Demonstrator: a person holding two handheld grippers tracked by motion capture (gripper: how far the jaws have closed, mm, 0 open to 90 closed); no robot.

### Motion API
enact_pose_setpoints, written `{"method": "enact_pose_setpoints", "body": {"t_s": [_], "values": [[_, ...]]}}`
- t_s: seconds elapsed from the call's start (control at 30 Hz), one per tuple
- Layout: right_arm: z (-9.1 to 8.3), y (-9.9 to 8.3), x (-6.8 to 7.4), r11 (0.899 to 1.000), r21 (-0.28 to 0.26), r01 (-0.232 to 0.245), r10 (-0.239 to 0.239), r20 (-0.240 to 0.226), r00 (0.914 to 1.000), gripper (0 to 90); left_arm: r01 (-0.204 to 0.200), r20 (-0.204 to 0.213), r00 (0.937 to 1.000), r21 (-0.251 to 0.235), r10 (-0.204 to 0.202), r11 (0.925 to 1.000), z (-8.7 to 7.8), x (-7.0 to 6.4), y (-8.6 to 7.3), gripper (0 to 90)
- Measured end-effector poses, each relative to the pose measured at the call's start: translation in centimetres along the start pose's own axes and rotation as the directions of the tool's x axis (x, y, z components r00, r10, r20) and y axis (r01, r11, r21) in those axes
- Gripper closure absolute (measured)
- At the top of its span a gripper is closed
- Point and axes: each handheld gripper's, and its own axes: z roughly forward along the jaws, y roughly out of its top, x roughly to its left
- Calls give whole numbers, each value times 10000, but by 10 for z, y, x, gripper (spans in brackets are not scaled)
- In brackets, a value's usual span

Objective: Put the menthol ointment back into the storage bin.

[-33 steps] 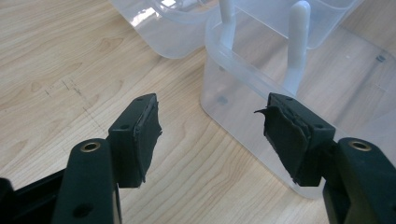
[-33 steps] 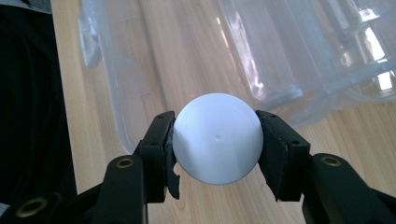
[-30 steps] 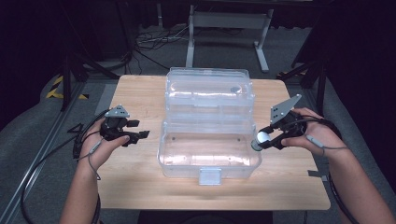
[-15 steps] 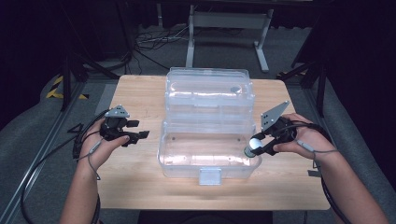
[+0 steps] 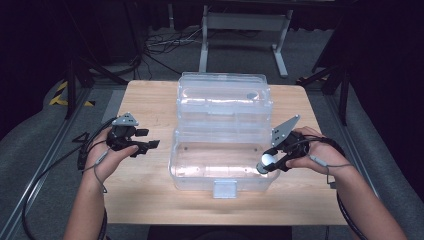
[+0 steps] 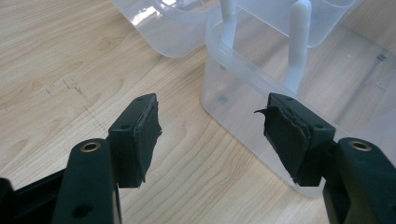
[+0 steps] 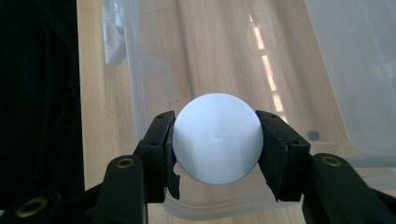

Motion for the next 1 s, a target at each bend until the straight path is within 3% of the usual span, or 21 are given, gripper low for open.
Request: {"method": "enact_pose_setpoints", "body": {"t_s": [1.0], "values": [[36, -2, 0, 9974, 588, 417, -407, -172, 9990, 505, -24, 6, 10000, 103, 24, 9999, 1, 1, -1, 361]]}}
